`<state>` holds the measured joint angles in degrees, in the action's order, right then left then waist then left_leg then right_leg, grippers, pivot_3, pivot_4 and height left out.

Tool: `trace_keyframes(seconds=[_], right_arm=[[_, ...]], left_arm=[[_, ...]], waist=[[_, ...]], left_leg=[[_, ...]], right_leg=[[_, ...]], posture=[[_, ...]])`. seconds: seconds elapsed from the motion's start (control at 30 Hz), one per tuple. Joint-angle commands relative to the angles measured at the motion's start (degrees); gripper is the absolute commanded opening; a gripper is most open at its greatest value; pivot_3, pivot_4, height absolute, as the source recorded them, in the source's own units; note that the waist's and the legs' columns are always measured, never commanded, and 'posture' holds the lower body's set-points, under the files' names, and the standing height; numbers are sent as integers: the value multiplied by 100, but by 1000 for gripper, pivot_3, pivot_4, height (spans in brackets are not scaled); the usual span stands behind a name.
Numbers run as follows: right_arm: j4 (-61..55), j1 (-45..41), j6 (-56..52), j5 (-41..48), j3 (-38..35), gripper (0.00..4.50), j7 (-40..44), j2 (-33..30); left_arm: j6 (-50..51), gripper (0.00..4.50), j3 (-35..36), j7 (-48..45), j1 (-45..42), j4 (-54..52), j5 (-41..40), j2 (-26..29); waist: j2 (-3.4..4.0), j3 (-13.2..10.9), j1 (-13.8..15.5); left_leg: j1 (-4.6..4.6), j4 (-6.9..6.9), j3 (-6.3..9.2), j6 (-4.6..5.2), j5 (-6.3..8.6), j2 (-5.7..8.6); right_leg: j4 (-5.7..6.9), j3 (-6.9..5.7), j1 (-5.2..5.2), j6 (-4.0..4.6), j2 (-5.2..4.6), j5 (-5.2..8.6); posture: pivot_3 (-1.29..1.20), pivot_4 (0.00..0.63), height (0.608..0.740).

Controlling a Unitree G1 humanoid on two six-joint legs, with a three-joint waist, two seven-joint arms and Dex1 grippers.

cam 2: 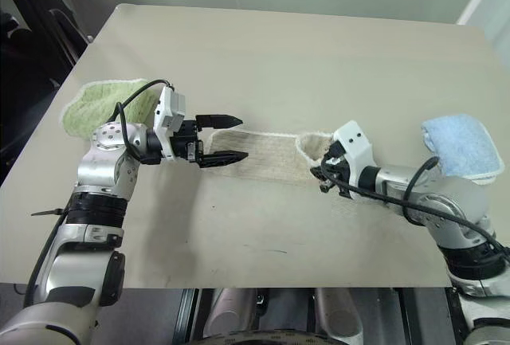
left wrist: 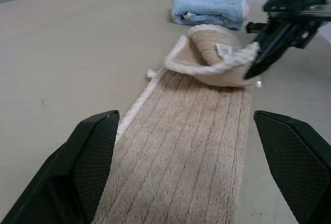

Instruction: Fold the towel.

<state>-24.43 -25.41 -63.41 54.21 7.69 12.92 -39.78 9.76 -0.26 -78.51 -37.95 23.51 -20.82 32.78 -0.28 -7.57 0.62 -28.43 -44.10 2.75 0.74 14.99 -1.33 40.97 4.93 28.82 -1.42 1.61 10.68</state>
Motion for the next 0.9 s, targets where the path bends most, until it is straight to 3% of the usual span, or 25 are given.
trace_keyframes(seconds=[0.03,0.27,0.37,0.57,0.7,0.9], right_arm=[[-42,-136,-56,-217,-164,18,121,14],[-114,-201,-339,-378,54,18,273,376],[-191,-211,-415,-357,-7,678,422,418],[-354,-159,-484,-347,-153,2676,672,377],[-734,7,-402,356,-1194,3902,913,218],[-1007,308,-271,916,-2316,3902,1157,-345]], left_arm=[[-3,4500,68,16,33,-219,-65,38],[-14,4500,82,32,69,-235,-77,41],[-26,4500,86,27,69,-217,-70,55],[-22,4500,93,20,55,-196,-72,65],[3,4500,134,34,3,-176,-107,70],[23,4500,142,54,-10,-177,-129,40]], waist=[[0,0,5],[0,0,-13],[0,0,-10],[0,0,-10],[0,0,3],[-1,0,12]], left_leg=[[0,0,0,0,0,0],[0,2,-2,-2,-1,-1],[-1,1,-1,-2,-1,-1],[-1,1,-2,-4,-2,-1],[-6,1,-2,-5,-3,0],[-7,2,-3,-7,-3,0]], right_leg=[[0,0,0,1,0,0],[3,0,2,18,0,9],[3,0,2,18,0,9],[4,0,2,25,0,12],[4,-1,5,26,0,14],[3,0,3,30,0,16]], posture=[[0,150,697],[0,150,697],[0,150,697],[0,150,697],[0,150,697],[0,150,697]])
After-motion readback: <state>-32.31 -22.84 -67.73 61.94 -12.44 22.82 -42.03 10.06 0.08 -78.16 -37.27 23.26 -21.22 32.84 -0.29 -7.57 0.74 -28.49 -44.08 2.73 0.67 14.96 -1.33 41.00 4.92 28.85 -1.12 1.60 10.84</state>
